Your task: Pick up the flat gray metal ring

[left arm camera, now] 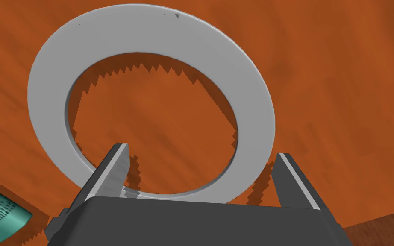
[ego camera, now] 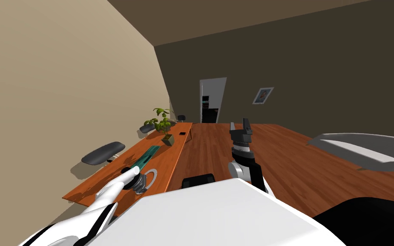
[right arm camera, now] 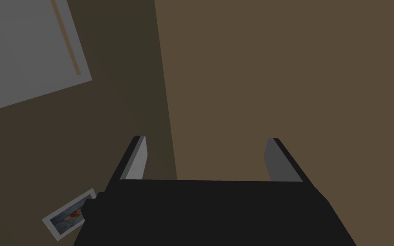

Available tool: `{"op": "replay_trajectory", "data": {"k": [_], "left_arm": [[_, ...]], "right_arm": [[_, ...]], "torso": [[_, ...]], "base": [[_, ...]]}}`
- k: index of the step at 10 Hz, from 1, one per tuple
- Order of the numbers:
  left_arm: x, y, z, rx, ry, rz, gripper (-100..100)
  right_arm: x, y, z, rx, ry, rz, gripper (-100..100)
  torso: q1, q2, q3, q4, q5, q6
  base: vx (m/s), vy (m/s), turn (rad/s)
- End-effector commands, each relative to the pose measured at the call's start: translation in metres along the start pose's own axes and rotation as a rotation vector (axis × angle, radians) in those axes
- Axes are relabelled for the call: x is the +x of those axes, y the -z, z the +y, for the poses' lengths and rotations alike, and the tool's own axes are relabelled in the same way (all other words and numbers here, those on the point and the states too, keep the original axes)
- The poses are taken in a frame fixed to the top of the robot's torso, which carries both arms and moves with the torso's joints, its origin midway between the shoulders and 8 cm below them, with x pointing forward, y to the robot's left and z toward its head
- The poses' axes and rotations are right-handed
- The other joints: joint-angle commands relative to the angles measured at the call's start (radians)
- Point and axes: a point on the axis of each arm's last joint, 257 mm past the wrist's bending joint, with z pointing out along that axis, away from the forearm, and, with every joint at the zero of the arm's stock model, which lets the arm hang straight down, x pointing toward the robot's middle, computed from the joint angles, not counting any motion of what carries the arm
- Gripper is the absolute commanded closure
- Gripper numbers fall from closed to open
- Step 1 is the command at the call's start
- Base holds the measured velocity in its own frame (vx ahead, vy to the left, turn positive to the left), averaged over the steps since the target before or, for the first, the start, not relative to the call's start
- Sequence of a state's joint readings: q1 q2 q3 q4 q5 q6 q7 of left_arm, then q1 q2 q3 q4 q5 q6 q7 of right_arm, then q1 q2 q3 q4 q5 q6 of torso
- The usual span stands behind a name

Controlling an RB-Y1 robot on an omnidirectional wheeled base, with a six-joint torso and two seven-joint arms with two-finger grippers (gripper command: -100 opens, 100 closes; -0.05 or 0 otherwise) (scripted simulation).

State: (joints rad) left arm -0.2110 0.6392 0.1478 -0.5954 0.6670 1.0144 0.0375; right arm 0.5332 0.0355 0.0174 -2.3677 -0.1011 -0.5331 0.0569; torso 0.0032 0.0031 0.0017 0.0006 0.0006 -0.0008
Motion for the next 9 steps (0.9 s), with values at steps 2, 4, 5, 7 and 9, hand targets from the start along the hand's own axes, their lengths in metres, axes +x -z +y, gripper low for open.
{"op": "replay_trajectory", "data": {"k": [2,4,5,7,9], "left_arm": [[0.004,-0.004,0.006,0.000,0.033,0.008,-100],[0.006,-0.007,0.013,-0.008,0.050,0.011,-100],[0.006,-0.010,0.018,-0.017,0.033,0.001,-100],[0.009,-0.014,0.027,-0.028,0.049,0.005,-100],[0.012,-0.018,0.037,-0.042,0.066,0.010,-100]], "right_arm": [[0.000,0.000,0.000,0.000,0.000,0.000,0],[0.000,0.000,0.000,0.000,0.000,0.000,0],[0.000,0.000,0.000,0.000,0.000,0.000,0],[0.000,0.000,0.000,0.000,0.000,0.000,0],[0.000,0.000,0.000,0.000,0.000,0.000,0]], "torso": [[0.000,0.000,0.000,0.000,0.000,0.000],[0.000,0.000,0.000,0.000,0.000,0.000],[0.000,0.000,0.000,0.000,0.000,0.000],[0.000,0.000,0.000,0.000,0.000,0.000],[0.000,0.000,0.000,0.000,0.000,0.000]], "base": [[-0.030,0.034,-0.082],[-0.034,0.035,-0.092],[-0.032,0.035,-0.063],[-0.033,0.036,-0.092],[-0.034,0.032,-0.089]]}}
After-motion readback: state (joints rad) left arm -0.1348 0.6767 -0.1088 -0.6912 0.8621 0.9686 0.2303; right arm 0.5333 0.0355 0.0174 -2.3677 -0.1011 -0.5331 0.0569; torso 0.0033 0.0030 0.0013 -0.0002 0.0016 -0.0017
